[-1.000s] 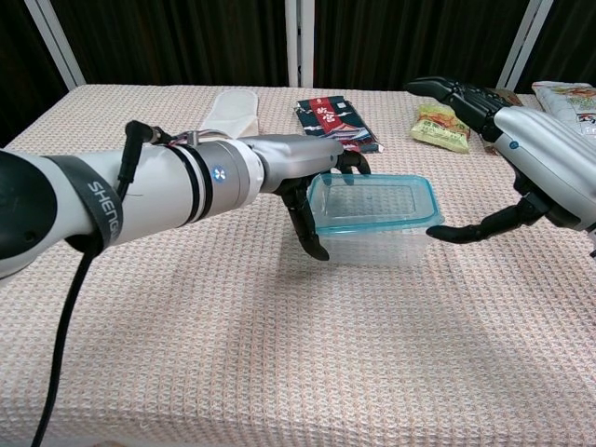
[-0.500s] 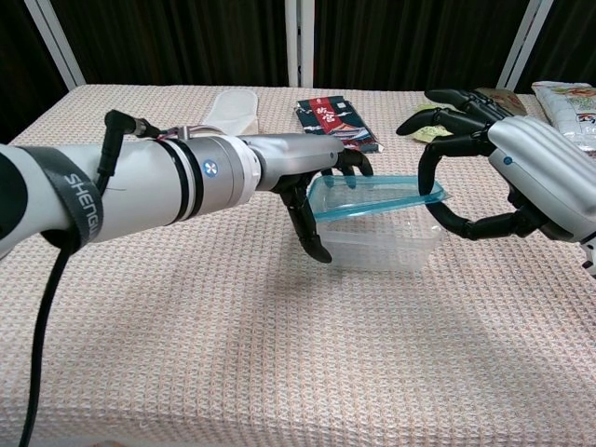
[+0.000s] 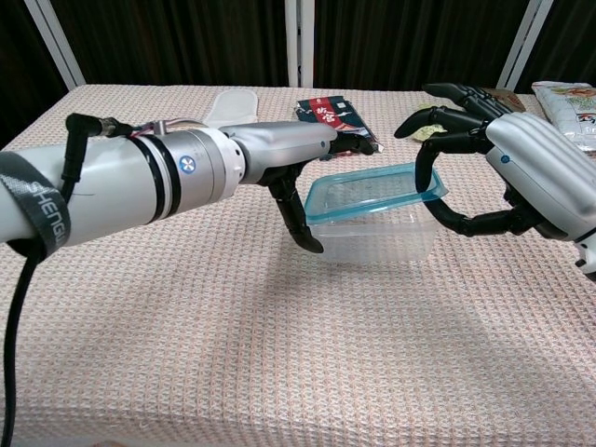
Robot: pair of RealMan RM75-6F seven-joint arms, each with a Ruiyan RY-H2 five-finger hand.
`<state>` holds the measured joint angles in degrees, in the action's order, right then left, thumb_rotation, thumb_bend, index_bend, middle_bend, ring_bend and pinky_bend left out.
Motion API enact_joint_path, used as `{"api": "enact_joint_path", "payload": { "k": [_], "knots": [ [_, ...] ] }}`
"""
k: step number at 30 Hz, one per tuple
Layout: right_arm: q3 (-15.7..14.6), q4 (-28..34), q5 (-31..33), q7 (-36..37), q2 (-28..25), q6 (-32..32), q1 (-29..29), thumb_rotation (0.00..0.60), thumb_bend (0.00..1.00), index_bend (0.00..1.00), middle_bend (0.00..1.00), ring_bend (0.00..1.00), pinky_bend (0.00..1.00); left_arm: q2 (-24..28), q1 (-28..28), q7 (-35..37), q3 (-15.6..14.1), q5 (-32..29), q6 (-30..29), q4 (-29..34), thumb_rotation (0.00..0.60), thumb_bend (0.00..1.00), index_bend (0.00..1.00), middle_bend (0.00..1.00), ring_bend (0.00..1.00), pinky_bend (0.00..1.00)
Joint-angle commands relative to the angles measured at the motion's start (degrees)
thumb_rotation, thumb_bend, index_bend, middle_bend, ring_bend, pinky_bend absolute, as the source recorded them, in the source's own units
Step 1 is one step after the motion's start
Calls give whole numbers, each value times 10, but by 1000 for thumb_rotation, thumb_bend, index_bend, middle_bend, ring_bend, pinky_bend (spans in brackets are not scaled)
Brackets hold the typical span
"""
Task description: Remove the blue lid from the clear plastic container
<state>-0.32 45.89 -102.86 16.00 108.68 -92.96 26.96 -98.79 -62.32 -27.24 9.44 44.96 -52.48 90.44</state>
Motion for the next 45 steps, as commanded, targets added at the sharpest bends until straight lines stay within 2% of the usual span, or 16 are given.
{"api": "enact_joint_path", "payload": {
  "k": [1,10,16,27,32,36,39,41,42,44,45],
  "knots": [
    [1,-11,1,6,7,-7,1,600,398,816,247,3,0,6,5,2,-2,4,0,5,600,0,12,0,0,0],
    [12,-50,3,26,27,-41,5,600,415,831,255,31,0,29,23,-22,-24,38,-26,29,600,0,0,0,0,0],
    [26,-63,11,36,35,-61,12,600,415,833,261,44,0,47,40,-28,-29,57,-49,45,600,0,0,0,0,0],
    [76,-55,45,51,36,-77,38,600,418,833,269,45,0,91,82,-16,-32,82,-88,62,600,0,0,0,0,0],
    [108,-66,79,67,25,-46,56,600,419,833,269,45,0,124,108,1,-36,107,-109,78,600,0,0,0,0,0],
    [135,-103,109,88,18,-1,84,600,419,833,270,45,0,156,139,19,-36,133,-144,89,600,0,0,0,0,0],
    [140,-137,119,93,21,35,109,600,419,825,267,44,0,180,160,44,-31,141,-158,94,600,0,0,0,0,0],
    [139,-154,123,92,25,60,123,600,417,783,257,40,0,193,172,57,-28,144,-168,94,600,0,0,0,0,0],
    [136,-160,124,93,27,78,130,600,413,723,242,31,0,201,180,64,-27,146,-173,94,600,0,0,0,0,0],
    [126,-157,126,90,21,115,135,600,384,503,185,10,0,215,192,72,-26,146,-178,93,600,0,0,0,0,0],
    [120,-146,128,84,13,133,135,600,348,318,129,2,0,224,200,78,-26,144,-180,92,600,0,0,0,0,0]
  ]
}}
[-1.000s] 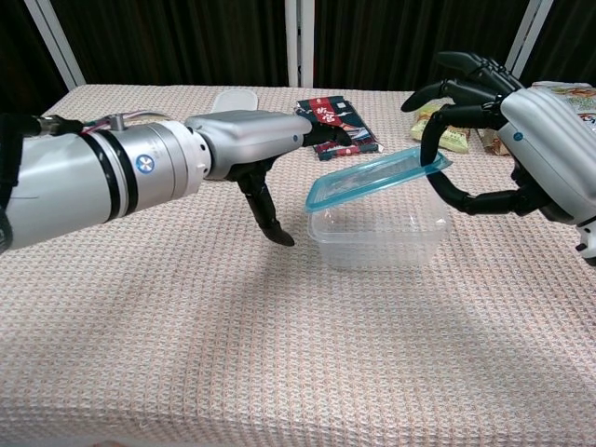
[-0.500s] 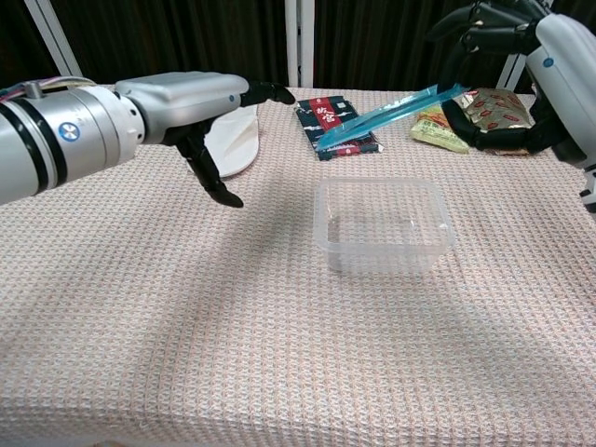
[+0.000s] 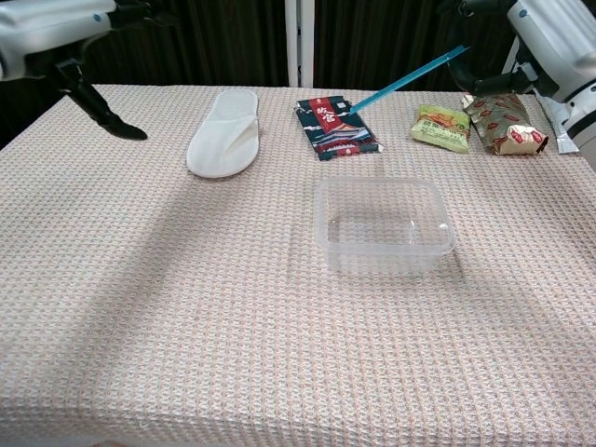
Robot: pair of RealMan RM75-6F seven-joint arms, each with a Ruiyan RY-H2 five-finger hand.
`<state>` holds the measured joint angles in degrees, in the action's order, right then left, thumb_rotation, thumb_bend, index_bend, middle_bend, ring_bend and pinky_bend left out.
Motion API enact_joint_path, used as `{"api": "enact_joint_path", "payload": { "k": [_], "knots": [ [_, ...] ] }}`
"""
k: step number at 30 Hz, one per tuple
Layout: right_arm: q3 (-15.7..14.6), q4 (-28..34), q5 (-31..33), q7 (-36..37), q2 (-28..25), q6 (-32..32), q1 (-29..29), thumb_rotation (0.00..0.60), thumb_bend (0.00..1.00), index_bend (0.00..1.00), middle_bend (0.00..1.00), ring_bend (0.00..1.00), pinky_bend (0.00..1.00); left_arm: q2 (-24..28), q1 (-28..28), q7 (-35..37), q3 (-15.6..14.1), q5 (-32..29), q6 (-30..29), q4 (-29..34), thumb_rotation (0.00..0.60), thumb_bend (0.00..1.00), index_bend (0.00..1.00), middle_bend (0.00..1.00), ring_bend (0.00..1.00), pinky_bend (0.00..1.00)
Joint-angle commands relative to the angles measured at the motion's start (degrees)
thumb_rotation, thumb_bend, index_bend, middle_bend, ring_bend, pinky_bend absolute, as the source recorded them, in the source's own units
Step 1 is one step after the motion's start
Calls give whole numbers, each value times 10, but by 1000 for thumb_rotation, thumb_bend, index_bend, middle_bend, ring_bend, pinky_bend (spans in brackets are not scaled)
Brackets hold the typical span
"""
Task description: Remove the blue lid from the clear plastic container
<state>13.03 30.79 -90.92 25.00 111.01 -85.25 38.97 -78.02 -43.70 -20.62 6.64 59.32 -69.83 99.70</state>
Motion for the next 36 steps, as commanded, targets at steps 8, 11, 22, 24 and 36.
{"api": "enact_joint_path", "payload": {
  "k": [8,11,22,24,36],
  "knots": [
    [-63,241,18,-74,-180,117,-42,600,34,0,0,0,0,72,66,54,1,-9,-15,-15,600,0,0,0,0,0],
    [-79,375,29,-116,-293,133,-70,600,26,0,0,0,0,89,89,70,-5,0,-26,-24,600,0,0,0,0,0],
    [-106,623,62,-132,-544,33,-203,600,89,24,179,6,3,124,194,94,-45,88,-134,-85,600,0,73,11,0,0],
    [-116,630,62,-111,-562,15,-229,600,101,24,179,8,5,129,217,108,-53,100,-150,-87,600,0,73,15,0,0],
    [-149,589,31,-63,-534,-82,-337,600,105,24,95,0,0,119,321,130,-87,156,-227,-69,600,0,79,25,0,0]
  ]
}}
